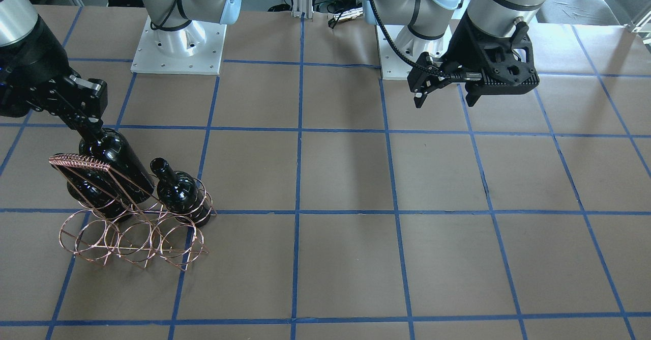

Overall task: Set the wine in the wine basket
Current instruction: 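Lower the bottle into the empty rack slot beside the other bottles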

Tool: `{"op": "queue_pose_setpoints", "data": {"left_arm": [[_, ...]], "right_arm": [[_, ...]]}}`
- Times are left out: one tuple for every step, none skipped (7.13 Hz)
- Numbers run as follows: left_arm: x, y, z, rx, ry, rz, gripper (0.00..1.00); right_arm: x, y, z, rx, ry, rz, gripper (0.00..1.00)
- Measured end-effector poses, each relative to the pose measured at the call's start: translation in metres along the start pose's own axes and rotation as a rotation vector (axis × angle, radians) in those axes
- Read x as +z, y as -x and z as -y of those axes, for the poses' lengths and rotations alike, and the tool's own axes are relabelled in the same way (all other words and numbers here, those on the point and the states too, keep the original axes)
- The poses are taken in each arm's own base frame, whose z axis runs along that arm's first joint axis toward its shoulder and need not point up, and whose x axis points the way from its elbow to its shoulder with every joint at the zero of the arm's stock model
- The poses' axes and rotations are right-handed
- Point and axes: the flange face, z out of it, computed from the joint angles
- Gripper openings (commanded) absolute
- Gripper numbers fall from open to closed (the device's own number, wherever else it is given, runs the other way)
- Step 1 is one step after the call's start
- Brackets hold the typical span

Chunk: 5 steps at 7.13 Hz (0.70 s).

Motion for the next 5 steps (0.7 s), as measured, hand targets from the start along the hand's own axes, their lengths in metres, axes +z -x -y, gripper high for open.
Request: {"op": "queue_pose_setpoints", "data": {"left_arm": [[0.0,0.0,0.0,0.0,0.001,0.001,1.0],[0.001,0.0,0.0,0.001,0.002,0.003,1.0],[0.001,0.0,0.001,0.001,0.002,0.002,1.0],[0.001,0.0,0.001,0.001,0.002,0.002,1.0],[0.001,0.0,0.001,0.001,0.003,0.003,1.0]], "right_arm": [[0.004,0.0,0.001,-0.001,0.007,-0.002,0.0],[0.009,-0.001,0.003,-0.003,0.017,-0.007,0.0],[0.012,-0.001,0.004,-0.004,0.023,-0.009,0.0],[0.014,-0.001,0.005,-0.006,0.025,-0.008,0.0],[0.016,0.0,0.007,-0.009,0.028,-0.004,0.0]]}}
